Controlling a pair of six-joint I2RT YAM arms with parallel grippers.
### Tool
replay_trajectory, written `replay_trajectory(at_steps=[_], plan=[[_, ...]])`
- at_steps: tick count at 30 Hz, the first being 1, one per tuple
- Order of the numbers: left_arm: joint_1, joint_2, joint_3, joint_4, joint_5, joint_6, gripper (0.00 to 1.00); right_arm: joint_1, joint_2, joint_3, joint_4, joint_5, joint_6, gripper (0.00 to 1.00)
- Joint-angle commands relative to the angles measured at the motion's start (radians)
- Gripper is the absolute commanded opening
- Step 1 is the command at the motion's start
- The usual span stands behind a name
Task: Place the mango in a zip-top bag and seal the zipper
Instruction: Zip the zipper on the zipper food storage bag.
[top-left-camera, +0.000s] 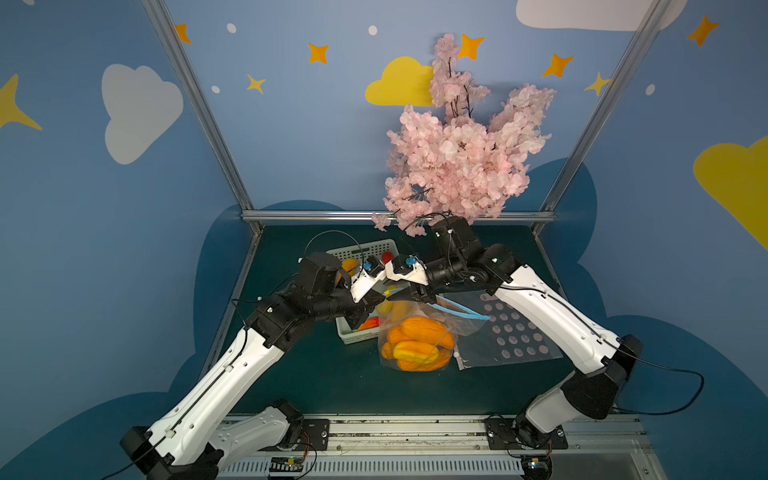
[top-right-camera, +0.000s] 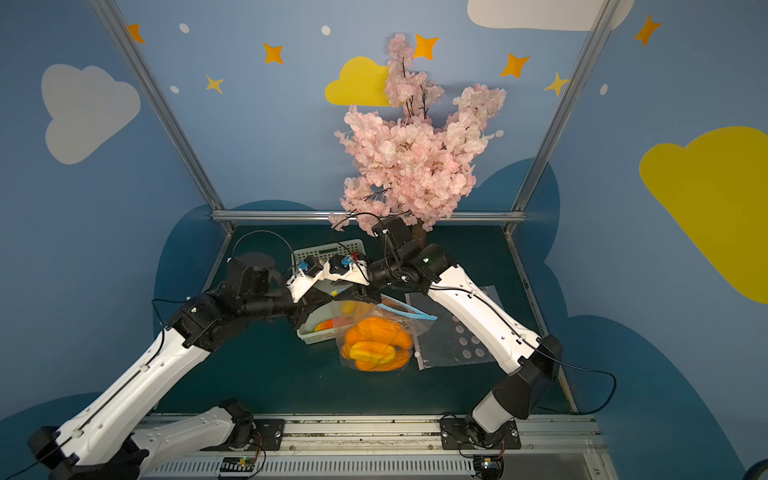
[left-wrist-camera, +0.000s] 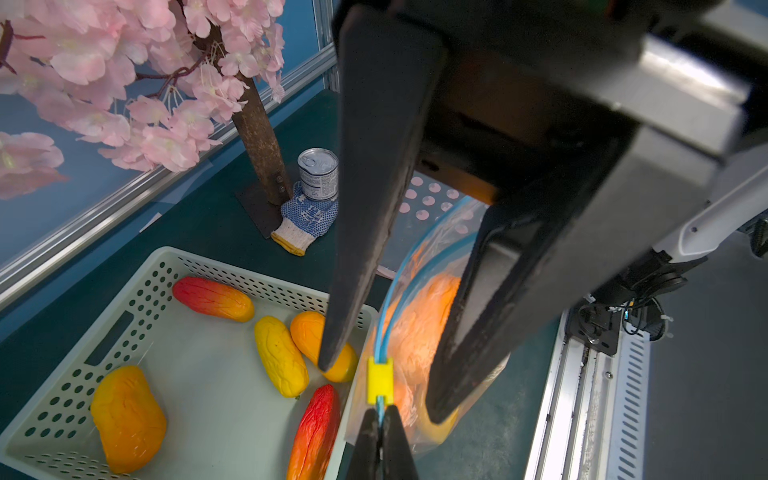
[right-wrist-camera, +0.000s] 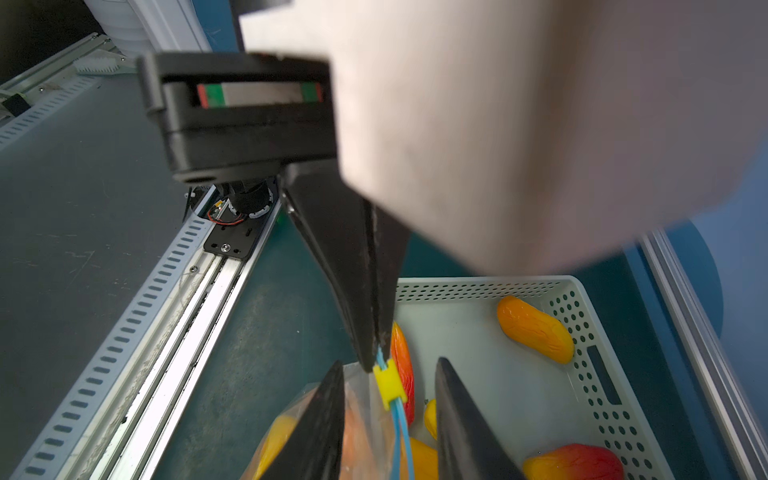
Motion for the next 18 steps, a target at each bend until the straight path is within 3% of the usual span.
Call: replay_trajectory(at_steps=[1,8,18], plan=[[0.011,-0.027,-0.026,0.105,0.072,-0.038,0.03,0.008,-0.027,-0.071,0.044,0.011,0.045,0.37],[0.016,-0.039,-0.04,0.121,0.081,-0.041,0.03,0.002,-0.001,-0.041,-0.004,0.005,0.02,0.35],[0.015,-0.041,-0.04,0.109,0.077,-0.03,0.03,0.002,0.016,-0.015,-0.016,-0.005,0.032,0.16]])
